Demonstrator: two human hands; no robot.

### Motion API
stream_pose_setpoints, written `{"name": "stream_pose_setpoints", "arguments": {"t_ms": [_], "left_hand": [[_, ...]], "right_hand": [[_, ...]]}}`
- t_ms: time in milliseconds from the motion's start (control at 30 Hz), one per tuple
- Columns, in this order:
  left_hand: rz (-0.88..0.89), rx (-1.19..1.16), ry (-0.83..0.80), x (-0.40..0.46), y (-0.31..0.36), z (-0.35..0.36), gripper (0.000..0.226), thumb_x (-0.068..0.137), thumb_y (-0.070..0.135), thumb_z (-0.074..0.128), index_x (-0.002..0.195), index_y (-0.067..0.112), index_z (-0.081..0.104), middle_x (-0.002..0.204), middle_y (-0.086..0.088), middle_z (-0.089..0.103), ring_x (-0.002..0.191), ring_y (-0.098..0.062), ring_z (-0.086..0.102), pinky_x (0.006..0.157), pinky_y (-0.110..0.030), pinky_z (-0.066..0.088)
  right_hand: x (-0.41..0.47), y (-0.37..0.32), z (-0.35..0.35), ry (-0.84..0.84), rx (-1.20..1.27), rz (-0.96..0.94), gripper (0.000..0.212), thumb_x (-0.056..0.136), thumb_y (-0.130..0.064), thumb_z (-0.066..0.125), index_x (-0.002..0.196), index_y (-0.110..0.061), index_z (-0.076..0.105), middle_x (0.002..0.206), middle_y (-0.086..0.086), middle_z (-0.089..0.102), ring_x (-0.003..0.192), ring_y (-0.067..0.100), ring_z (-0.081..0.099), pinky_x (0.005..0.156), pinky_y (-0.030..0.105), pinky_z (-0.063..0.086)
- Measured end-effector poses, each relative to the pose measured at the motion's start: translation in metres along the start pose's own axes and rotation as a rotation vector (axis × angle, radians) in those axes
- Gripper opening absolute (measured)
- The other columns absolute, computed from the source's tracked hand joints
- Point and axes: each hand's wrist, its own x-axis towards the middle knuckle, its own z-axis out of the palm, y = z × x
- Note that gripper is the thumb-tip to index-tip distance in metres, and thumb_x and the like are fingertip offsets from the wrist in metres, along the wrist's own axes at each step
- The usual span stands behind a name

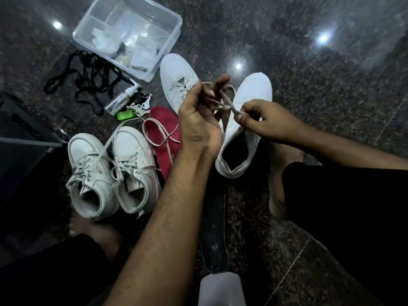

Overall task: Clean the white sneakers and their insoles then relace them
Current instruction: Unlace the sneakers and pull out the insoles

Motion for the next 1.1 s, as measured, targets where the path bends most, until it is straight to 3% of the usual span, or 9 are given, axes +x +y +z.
{"name": "stream_pose_setpoints", "arguments": {"t_ms": [133, 233, 367, 433, 567, 767, 900, 1000, 1100], "left_hand": [[0.254, 0.228, 0.124, 0.001, 0.002, -0.004, 0.036, 0.096, 0.017, 0.058, 0.130, 0.005, 0.061, 0.135, 0.004, 0.061, 0.099, -0.001, 0.065, 0.080, -0.025, 0.057], [0.473, 0.604, 0.073, 0.004, 0.001, -0.013, 0.025, 0.091, 0.038, 0.069, 0.115, 0.042, 0.073, 0.166, 0.016, 0.004, 0.149, -0.006, 0.023, 0.119, -0.044, 0.032], [0.420, 0.627, 0.048, 0.004, 0.001, -0.015, 0.017, 0.097, 0.033, 0.062, 0.105, 0.033, 0.077, 0.165, 0.013, -0.018, 0.145, -0.006, 0.032, 0.113, -0.030, 0.040], [0.419, 0.606, 0.012, 0.003, 0.001, -0.013, 0.018, 0.097, 0.036, 0.061, 0.102, 0.035, 0.079, 0.165, 0.015, -0.015, 0.127, -0.045, 0.052, 0.096, -0.061, 0.050], [0.383, 0.494, -0.050, -0.008, 0.012, 0.003, 0.055, 0.100, 0.020, 0.056, 0.082, 0.071, 0.065, 0.164, -0.021, 0.012, 0.132, -0.067, 0.025, 0.094, -0.053, 0.052], [0.147, -0.057, 0.066, 0.002, 0.019, -0.014, 0.034, 0.103, 0.029, 0.048, 0.090, 0.020, 0.077, 0.118, 0.001, 0.070, 0.129, -0.027, 0.054, 0.094, -0.037, 0.047], [0.435, 0.388, 0.181, 0.011, 0.018, -0.026, 0.024, 0.096, 0.036, 0.060, 0.105, 0.024, 0.079, 0.154, 0.004, 0.039, 0.126, 0.005, 0.047, 0.105, -0.033, 0.044], [0.697, 0.701, 0.341, 0.020, 0.018, -0.035, 0.018, 0.093, 0.035, 0.065, 0.107, 0.042, 0.074, 0.154, 0.004, 0.030, 0.138, -0.004, 0.039, 0.112, -0.025, 0.039], [0.454, 0.736, 0.341, 0.027, 0.018, -0.045, 0.035, 0.090, 0.051, 0.063, 0.116, 0.029, 0.070, 0.135, -0.001, 0.057, 0.120, -0.012, 0.058, 0.102, -0.030, 0.050]], "right_hand": [[0.002, 0.010, -0.001, 0.169, -0.138, 0.161, 0.035, 0.093, -0.028, 0.052, 0.065, -0.010, 0.061, 0.054, -0.003, 0.055, 0.058, 0.019, 0.055, 0.058, 0.034, 0.039], [0.001, 0.018, -0.004, 0.175, -0.200, 0.227, 0.030, 0.087, -0.026, 0.054, 0.064, -0.009, 0.063, 0.055, 0.002, 0.058, 0.060, 0.022, 0.059, 0.061, 0.035, 0.044], [-0.001, 0.008, -0.001, 0.143, -0.121, 0.028, 0.018, 0.093, -0.030, 0.062, 0.084, -0.016, 0.069, 0.083, 0.000, 0.065, 0.073, 0.017, 0.060, 0.070, 0.032, 0.047], [0.004, 0.000, 0.001, 0.071, -0.052, -0.091, 0.020, 0.095, -0.035, 0.062, 0.103, -0.019, 0.069, 0.098, -0.002, 0.066, 0.083, 0.013, 0.062, 0.074, 0.026, 0.048], [0.013, -0.013, 0.009, -0.139, 0.188, -0.082, 0.028, 0.097, -0.027, 0.063, 0.121, -0.013, 0.063, 0.103, -0.001, 0.072, 0.090, 0.007, 0.067, 0.075, 0.016, 0.049], [0.023, -0.014, 0.006, 0.014, 0.571, 0.111, 0.007, 0.092, -0.011, 0.066, 0.087, -0.016, 0.064, 0.070, -0.005, 0.065, 0.062, 0.003, 0.057, 0.058, 0.018, 0.044], [0.026, -0.006, 0.012, 0.253, 0.433, 0.298, 0.015, 0.083, -0.010, 0.050, 0.075, -0.023, 0.050, 0.060, 0.004, 0.058, 0.052, 0.017, 0.051, 0.049, 0.026, 0.039], [0.028, -0.004, 0.004, 0.368, 0.536, 0.448, 0.020, 0.089, -0.007, 0.048, 0.075, -0.022, 0.050, 0.056, 0.003, 0.049, 0.042, 0.016, 0.051, 0.042, 0.023, 0.036], [0.030, -0.008, -0.010, 0.402, 0.879, 0.572, 0.011, 0.095, -0.018, 0.052, 0.090, -0.017, 0.061, 0.050, 0.003, 0.043, 0.041, 0.017, 0.059, 0.052, 0.026, 0.048]]}}
